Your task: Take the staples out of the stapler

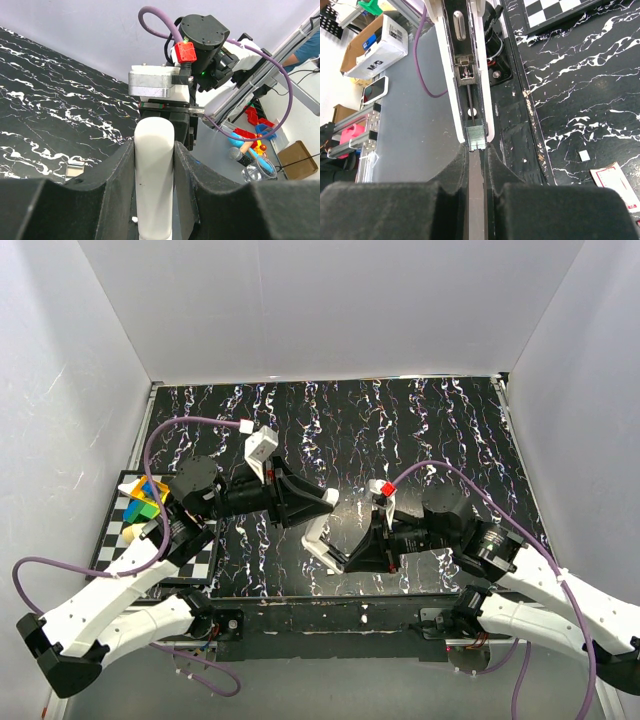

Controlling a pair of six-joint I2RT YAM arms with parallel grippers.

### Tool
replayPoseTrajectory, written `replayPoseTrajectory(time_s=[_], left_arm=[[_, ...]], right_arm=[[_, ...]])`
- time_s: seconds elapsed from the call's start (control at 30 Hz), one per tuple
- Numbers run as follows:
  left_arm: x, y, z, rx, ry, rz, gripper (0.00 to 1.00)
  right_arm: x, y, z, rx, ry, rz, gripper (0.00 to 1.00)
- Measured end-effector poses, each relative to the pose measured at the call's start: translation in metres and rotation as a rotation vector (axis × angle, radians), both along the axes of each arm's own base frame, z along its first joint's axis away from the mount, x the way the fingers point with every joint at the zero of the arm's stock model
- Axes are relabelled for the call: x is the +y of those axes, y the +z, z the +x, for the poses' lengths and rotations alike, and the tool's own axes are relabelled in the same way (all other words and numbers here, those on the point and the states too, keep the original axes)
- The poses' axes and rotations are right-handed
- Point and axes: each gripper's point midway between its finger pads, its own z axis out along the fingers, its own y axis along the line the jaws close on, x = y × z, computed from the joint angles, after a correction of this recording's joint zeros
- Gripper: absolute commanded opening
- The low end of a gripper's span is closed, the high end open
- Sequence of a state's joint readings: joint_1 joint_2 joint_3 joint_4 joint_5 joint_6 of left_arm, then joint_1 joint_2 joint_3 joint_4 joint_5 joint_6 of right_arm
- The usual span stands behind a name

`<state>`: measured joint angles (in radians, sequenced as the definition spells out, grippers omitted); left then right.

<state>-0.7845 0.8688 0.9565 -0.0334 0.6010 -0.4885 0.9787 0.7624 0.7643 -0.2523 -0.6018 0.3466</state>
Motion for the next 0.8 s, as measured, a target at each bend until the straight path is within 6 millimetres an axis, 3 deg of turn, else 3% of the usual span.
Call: replayPoseTrajectory(time_s=[0.23, 0.37, 0.8], left_arm=[[-0.001, 0.001, 0.003, -0.001, 0.01, -0.005, 0.0], [0.003, 0.006, 0.018, -0.036, 0.083, -0.019, 0.0], [0.008, 0.0, 0.025, -0.064, 0.137, -0.015, 0.0]], right_arm=[[-0.005, 0.0, 0.003, 0.009, -0.036, -0.038, 0.01], [-0.011, 0.003, -0.001, 0.014, -0.043, -0.07, 0.01], [-0.021, 0.031, 0.02, -0.058, -0.178, -0.109, 0.01]])
